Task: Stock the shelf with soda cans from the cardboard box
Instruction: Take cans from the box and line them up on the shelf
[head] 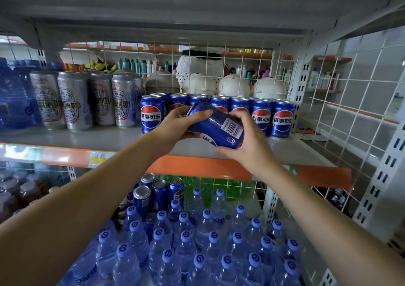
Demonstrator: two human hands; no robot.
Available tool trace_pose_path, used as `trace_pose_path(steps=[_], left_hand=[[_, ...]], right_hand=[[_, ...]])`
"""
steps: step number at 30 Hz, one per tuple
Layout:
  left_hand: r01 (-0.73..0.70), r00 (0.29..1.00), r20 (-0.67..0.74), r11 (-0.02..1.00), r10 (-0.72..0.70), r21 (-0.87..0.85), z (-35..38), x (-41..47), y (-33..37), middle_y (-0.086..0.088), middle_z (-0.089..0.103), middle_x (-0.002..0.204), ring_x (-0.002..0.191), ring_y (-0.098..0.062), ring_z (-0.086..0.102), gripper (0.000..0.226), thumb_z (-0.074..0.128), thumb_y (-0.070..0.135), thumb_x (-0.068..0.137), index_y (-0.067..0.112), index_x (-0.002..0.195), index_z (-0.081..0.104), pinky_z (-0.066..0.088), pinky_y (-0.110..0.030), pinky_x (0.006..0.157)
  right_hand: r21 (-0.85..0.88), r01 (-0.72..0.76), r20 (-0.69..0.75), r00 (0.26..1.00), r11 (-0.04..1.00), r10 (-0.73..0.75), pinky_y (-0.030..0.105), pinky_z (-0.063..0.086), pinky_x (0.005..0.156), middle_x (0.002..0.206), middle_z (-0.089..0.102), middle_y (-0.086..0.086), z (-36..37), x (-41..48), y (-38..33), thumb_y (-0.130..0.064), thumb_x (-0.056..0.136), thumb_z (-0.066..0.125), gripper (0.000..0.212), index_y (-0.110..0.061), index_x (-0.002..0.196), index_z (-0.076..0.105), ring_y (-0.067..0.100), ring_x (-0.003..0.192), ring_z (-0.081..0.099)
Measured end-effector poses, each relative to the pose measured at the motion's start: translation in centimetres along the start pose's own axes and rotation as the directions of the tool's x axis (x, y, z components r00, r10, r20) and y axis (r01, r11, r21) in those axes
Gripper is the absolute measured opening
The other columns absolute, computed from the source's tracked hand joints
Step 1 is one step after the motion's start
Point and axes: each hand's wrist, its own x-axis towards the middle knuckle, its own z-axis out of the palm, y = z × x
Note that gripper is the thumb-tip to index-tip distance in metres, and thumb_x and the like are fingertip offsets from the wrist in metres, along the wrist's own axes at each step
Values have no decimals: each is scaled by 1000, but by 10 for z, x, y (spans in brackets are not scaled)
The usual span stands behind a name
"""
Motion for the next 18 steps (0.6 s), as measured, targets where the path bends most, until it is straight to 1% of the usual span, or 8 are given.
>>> trace_pose_path(steps=[2,4,6,10,12,14,16,18], left_hand=[[20,1000,5,998,-20,53,0,1,3,-11,62,119,99,-18,65,102,81,50,51,9,135,42,55,-23,69],[8,1000,14,986,-10,168,1,-1,5,-7,65,110,94,-16,66,79,76,48,68,10,130,46,57,-29,75],[-43,998,46,967,32,253,2,-6,9,-2,65,102,89,-13,64,57,62,48,77,15,122,50,54,-32,84],[-106,993,71,967,92,231,-6,-11,19,2,60,117,105,-12,59,54,61,55,78,26,121,50,47,-28,93],[-123,990,91,977,109,175,-8,-11,21,3,60,117,105,-13,60,53,60,47,78,25,125,49,49,-26,90],[-133,984,134,982,115,132,-5,-12,20,5,61,112,99,-11,63,47,64,34,83,22,126,49,51,-21,82],[-132,976,189,987,112,95,-1,-13,18,3,63,111,96,-9,64,51,67,27,78,20,125,49,52,-19,76],[-126,971,212,991,114,44,2,-11,16,0,65,110,98,-13,65,58,77,23,72,19,123,51,53,-22,77]], right_hand=[[63,-9,-6,1000,998,9,19,45,86,121,50,-8,0,1,3,-26,65,85,75,-17,127,44,10,109,51],[146,-43,34,999,988,39,21,49,84,115,54,-10,-3,3,5,-25,65,85,71,-19,123,46,9,104,56],[224,-91,81,994,970,75,18,51,80,108,57,-11,-6,3,8,-23,65,85,66,-20,119,47,5,99,59],[359,-185,103,982,915,158,19,55,76,105,62,-7,-9,2,9,-24,64,81,59,-20,114,50,8,96,62],[453,-231,124,973,861,196,17,54,70,103,64,-6,-9,1,7,-27,65,76,51,-22,110,52,6,92,64],[538,-287,163,958,793,236,18,54,66,101,65,-7,-8,-1,6,-28,65,78,45,-27,104,54,4,86,66],[613,-340,202,940,713,275,27,57,69,101,68,-3,-6,-1,6,-32,59,85,52,-28,103,57,10,88,68],[679,-369,238,929,635,285,36,58,75,100,70,-1,-3,0,6,-39,54,78,57,-22,106,59,19,93,68]])
